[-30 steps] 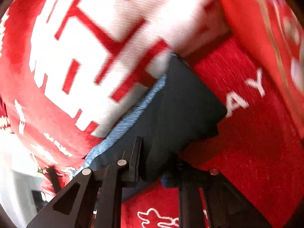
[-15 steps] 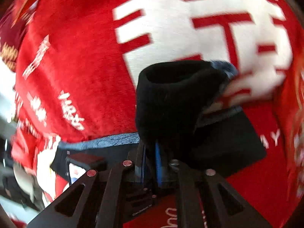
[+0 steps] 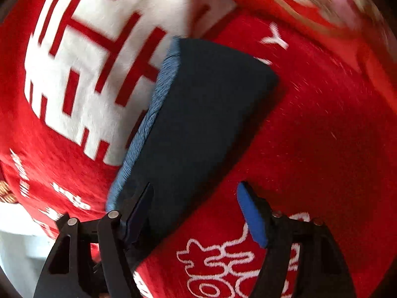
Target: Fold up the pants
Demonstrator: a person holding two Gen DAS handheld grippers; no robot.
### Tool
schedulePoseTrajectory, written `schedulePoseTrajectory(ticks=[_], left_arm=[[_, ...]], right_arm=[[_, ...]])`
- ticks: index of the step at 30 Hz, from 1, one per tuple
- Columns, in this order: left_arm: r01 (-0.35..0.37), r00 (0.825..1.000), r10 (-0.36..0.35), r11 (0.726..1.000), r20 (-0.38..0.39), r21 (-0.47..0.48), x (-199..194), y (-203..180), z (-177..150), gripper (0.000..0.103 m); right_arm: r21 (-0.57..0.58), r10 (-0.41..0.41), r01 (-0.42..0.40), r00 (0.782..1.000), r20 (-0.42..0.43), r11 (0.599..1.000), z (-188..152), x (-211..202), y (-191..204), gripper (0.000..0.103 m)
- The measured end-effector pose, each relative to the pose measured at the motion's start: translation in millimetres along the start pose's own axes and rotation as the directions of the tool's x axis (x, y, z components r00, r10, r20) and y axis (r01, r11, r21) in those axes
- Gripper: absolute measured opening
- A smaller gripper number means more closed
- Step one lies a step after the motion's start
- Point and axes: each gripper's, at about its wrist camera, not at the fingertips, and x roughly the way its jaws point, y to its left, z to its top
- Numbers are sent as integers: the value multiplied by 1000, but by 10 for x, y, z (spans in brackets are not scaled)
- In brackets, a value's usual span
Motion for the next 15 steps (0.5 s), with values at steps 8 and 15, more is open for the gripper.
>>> schedulePoseTrajectory(ticks=[8,15], left_arm=[[-53,998,52,998,17,22,-4,-212,33,101],[7,996,-10,999,88,32,-251,-504,323,85]], right_arm=[[-67,156,-153,987,42,986,320,297,176,70],[-128,113,-110,993,18,986,361,208,444,12]])
